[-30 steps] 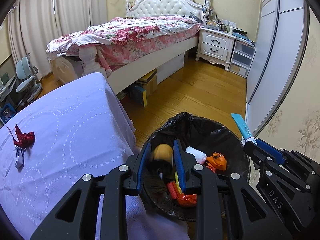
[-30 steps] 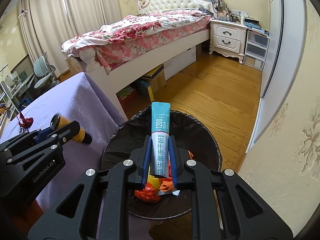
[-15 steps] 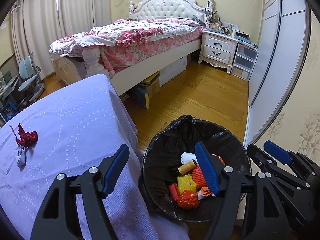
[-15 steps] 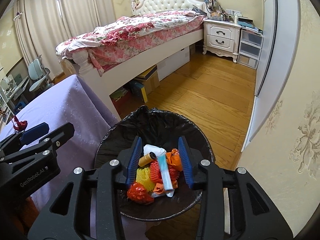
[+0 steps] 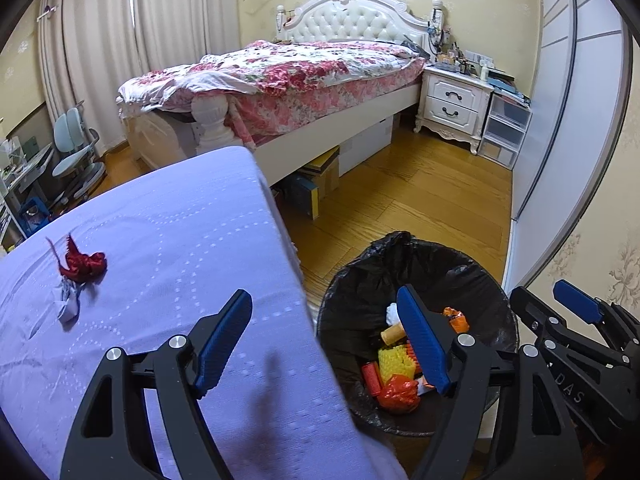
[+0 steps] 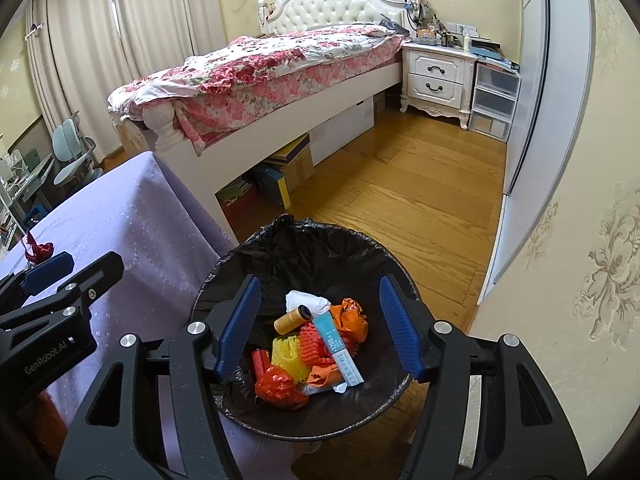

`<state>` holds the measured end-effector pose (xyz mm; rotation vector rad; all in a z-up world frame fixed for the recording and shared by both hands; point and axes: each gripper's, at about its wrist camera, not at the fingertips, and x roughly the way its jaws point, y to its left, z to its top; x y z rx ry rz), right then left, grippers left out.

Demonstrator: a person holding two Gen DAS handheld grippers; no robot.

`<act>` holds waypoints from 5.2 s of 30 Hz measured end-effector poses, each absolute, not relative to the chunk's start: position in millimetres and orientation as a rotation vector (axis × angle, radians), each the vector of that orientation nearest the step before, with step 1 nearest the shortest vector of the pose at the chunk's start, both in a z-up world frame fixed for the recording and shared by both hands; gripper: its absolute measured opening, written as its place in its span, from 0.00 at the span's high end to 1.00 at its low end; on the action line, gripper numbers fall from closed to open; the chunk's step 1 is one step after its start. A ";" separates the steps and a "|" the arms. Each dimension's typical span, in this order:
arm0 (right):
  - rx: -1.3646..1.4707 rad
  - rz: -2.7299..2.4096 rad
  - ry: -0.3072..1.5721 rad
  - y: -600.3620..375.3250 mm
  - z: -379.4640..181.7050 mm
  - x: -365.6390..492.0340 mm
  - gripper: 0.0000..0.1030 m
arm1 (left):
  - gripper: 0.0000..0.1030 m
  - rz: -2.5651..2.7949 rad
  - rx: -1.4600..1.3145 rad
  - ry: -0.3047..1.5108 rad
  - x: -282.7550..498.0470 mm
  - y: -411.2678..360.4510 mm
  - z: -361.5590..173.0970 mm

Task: Collect trash
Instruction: 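Move both open tools back over the remaining trash on the bed, then grasp the white-blue paper with the left tool while the right tool grasps the red cloth, then carry the white-blue paper and red cloth over the black trash bin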

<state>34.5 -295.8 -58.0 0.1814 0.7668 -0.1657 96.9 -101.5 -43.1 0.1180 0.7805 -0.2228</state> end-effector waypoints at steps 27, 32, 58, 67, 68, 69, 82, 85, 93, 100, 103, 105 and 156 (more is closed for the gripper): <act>0.041 0.161 0.828 -126.3 -42.4 77.0 0.35 | 0.27 0.089 -0.028 0.842 100.3 69.7 -52.8; 0.001 0.186 0.883 -99.5 -47.5 93.7 0.35 | 0.27 0.112 -0.055 0.866 110.8 87.4 -54.9; -0.086 0.273 0.905 -30.0 -53.9 127.1 0.29 | 0.62 0.073 -0.061 0.887 130.5 136.9 -56.9; -0.131 0.352 0.910 15.4 -56.8 128.7 0.25 | 0.62 0.152 -0.093 0.886 120.9 185.5 -56.8; -0.136 0.357 0.910 21.2 -57.4 129.4 0.25 | 0.62 0.160 -0.099 0.887 120.3 191.2 -56.8; -0.138 0.366 0.910 29.9 -57.5 133.2 0.25 | 0.62 0.168 -0.105 0.886 119.7 197.0 -56.8; -0.163 0.346 0.911 79.1 -61.4 160.1 0.26 | 0.62 0.186 -0.149 0.877 124.1 222.8 -57.0; -0.163 0.339 0.901 78.7 -60.1 159.1 0.43 | 0.62 0.189 -0.160 0.877 124.9 226.1 -56.9; -0.162 0.359 0.899 65.9 -55.9 151.4 0.63 | 0.62 0.184 -0.133 0.871 116.9 219.4 -54.9; -0.163 0.369 0.897 49.5 -54.2 123.1 0.65 | 0.62 0.160 -0.126 0.873 102.8 204.2 -53.1; -0.167 0.372 0.895 38.6 -53.7 106.2 0.65 | 0.62 0.146 -0.123 0.872 96.0 194.5 -51.9; -0.163 0.373 0.894 32.9 -53.3 100.1 0.65 | 0.62 0.135 -0.115 0.869 90.0 186.4 -51.1; 0.097 -0.021 0.757 -238.1 -35.7 -3.6 0.65 | 0.62 -0.273 0.086 0.747 53.5 -71.0 -31.8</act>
